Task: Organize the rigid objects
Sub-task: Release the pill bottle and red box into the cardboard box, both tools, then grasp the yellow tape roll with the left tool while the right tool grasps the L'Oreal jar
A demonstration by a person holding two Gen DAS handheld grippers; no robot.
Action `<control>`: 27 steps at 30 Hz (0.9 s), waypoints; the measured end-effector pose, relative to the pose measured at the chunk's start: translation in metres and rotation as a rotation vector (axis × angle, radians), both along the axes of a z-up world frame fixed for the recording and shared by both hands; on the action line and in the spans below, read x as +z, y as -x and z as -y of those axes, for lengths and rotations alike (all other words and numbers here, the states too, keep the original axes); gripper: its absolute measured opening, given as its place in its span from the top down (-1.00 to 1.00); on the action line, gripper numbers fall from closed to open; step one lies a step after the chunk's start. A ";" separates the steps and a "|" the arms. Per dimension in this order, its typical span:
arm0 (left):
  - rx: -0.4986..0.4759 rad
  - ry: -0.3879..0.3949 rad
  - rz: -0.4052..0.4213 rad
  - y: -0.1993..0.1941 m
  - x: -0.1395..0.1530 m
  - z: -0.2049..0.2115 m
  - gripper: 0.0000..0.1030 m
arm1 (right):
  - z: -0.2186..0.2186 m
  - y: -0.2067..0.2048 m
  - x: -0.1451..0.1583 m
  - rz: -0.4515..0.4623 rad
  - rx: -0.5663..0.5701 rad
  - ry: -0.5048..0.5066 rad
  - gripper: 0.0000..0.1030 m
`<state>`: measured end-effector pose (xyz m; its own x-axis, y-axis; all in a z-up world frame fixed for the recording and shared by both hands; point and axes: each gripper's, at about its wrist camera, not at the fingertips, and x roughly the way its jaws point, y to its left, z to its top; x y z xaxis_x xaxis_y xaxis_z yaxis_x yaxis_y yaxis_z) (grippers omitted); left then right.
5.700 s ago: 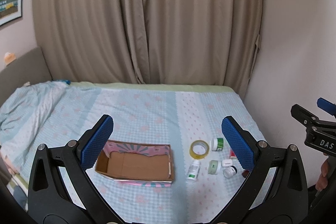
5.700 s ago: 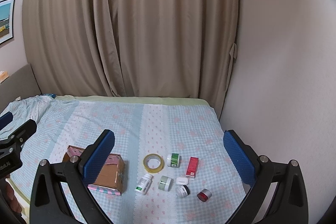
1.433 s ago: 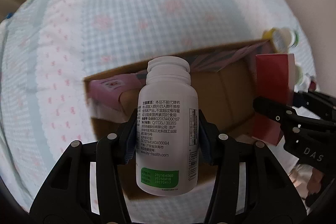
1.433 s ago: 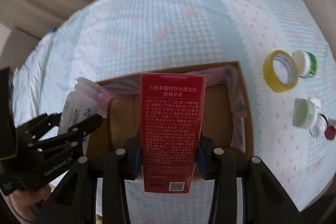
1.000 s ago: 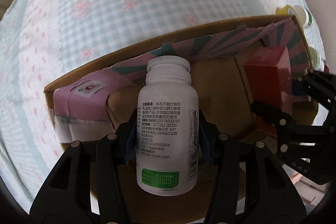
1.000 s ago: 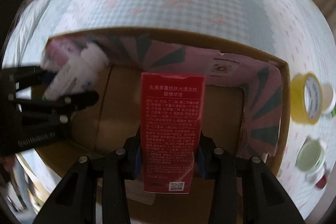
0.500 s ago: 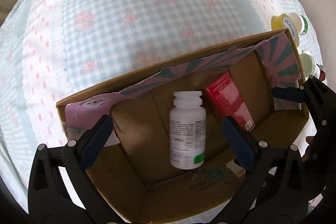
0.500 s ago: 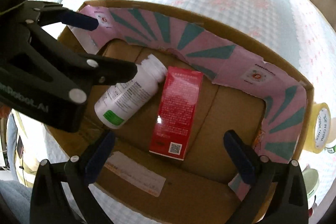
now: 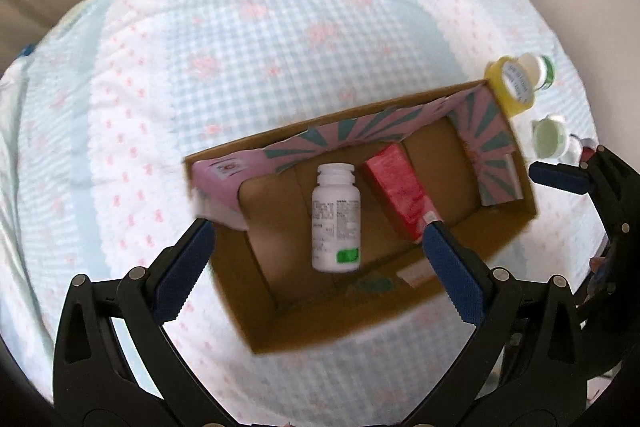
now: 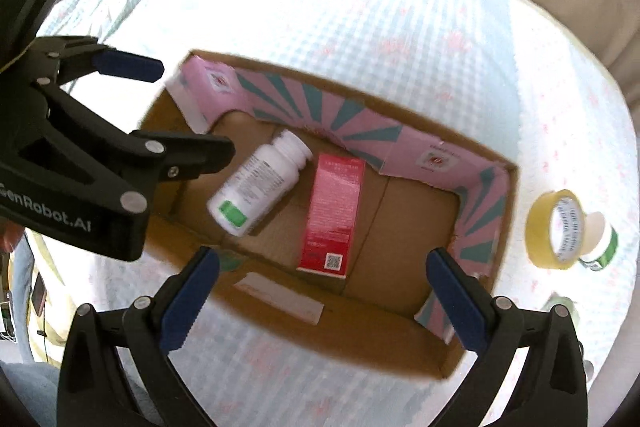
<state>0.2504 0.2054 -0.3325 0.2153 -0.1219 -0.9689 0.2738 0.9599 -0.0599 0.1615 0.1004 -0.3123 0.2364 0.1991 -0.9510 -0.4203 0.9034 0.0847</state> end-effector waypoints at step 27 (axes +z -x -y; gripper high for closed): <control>0.137 0.086 0.318 0.137 0.183 0.103 -1.00 | 0.169 0.124 0.182 0.214 -0.383 -0.061 -1.00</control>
